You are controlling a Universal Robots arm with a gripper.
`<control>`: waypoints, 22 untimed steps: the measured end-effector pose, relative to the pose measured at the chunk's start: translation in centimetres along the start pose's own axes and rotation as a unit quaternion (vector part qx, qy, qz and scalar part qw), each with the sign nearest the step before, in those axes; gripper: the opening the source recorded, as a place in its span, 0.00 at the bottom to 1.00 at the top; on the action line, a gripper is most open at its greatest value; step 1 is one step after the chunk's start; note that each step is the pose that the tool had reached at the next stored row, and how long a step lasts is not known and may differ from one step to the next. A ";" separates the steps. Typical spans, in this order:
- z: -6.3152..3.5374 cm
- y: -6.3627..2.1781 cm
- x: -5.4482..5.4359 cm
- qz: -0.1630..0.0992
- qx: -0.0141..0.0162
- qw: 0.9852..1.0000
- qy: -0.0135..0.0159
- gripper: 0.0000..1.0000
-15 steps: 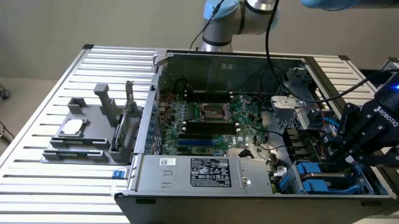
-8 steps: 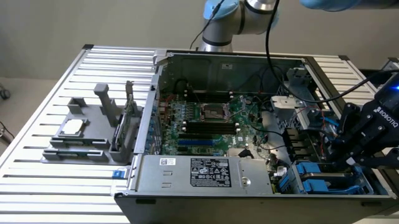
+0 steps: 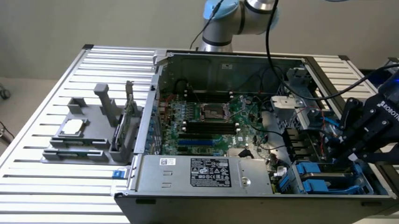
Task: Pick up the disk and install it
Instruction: 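Insert the first disk wire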
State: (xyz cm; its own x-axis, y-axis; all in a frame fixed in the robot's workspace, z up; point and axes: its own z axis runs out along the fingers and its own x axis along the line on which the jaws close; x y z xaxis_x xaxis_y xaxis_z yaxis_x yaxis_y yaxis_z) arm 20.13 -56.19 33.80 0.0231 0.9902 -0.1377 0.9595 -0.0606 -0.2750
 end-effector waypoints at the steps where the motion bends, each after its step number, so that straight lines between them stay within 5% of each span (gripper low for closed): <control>1: -0.07 -0.12 0.0 0.000 0.001 1.000 0.000 0.25; 13: 0.22 -1.94 -0.9 0.000 0.003 1.000 0.000 0.25; 22: 0.85 -4.85 -1.1 -0.001 0.003 1.000 0.001 0.25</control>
State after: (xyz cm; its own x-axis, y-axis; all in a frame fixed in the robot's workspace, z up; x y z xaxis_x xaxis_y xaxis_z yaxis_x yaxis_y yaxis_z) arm 15.21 -57.06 34.47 0.0222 0.9906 -0.1350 0.9578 -0.0597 -0.2810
